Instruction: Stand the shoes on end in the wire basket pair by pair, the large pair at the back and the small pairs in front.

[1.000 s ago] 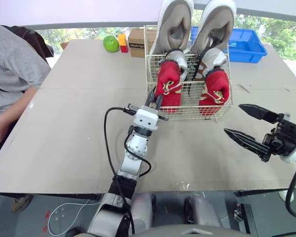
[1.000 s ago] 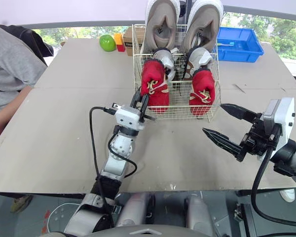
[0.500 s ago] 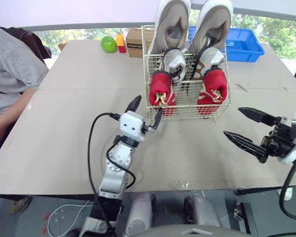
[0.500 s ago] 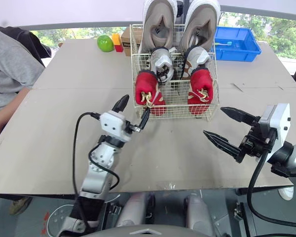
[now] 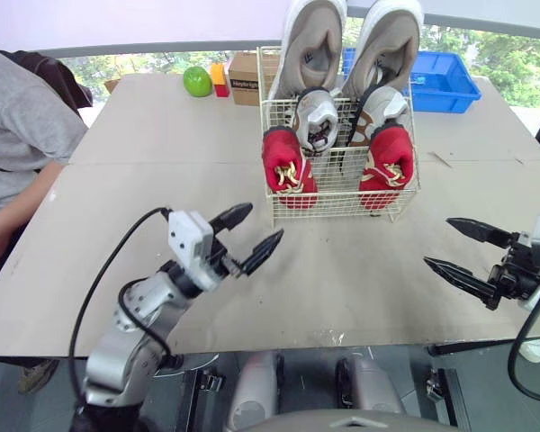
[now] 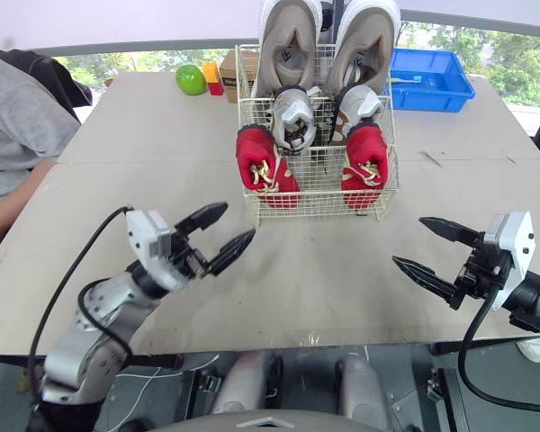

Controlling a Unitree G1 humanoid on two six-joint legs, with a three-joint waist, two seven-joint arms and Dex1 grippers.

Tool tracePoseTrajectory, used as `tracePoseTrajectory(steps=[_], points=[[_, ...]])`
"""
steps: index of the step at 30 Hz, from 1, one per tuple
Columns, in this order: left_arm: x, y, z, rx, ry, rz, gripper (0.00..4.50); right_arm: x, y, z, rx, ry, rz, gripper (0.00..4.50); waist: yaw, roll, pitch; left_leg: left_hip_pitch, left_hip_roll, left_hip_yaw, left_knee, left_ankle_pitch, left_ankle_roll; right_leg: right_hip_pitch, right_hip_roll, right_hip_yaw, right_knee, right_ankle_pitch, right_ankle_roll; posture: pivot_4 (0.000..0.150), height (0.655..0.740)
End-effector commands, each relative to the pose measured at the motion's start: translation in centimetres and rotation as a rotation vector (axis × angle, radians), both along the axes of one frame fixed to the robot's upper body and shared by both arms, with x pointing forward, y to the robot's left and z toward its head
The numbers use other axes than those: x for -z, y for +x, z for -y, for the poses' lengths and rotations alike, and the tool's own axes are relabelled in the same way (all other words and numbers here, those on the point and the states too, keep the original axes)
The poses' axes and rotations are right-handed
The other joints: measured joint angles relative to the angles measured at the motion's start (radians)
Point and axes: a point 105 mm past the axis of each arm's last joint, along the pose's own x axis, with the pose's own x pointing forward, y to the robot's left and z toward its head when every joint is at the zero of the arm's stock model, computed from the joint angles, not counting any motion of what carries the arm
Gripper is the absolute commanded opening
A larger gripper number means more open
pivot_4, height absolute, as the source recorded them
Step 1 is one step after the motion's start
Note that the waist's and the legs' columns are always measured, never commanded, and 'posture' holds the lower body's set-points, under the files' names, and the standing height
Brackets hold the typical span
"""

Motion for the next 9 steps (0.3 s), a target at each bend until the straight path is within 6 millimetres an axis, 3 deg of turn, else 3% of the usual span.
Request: tracePoseTrajectory(steps=[1, 5, 9], points=[[-0.1, -2.2, -2.3, 0.024, 0.079, -0.056, 4.26, -0.3, -1.2, 2.1, 0.04, -0.037, 0.027, 4.17, 0.0, 0.0, 0.0, 0.0, 0.0, 0.0, -0.002, 0.0, 0.0, -0.001, 0.0, 0.0, 0.0, 0.0, 0.0, 0.15, 0.74], [0.8, -4.1, -4.5, 0.02, 0.161, -0.139, 4.26, 0.5, -2.2, 4.2, 0.084, -0.082, -0.012, 4.17, 0.002, 0.001, 0.0, 0.0, 0.002, 0.001, -0.004, 0.0, 0.0, -0.003, 0.0, 0.001, -0.001, 0.0, 0.0, 0.15, 0.74], [0.5, -4.0, -5.3, -0.002, 0.15, -0.172, 4.26, 0.7, -2.3, 4.9, 0.094, -0.1, -0.017, 4.17, 0.002, 0.001, 0.0, 0.0, 0.002, 0.002, -0.004, -0.003, -0.005, -0.004, -0.002, 0.001, -0.002, -0.003, 0.004, 0.15, 0.74]])
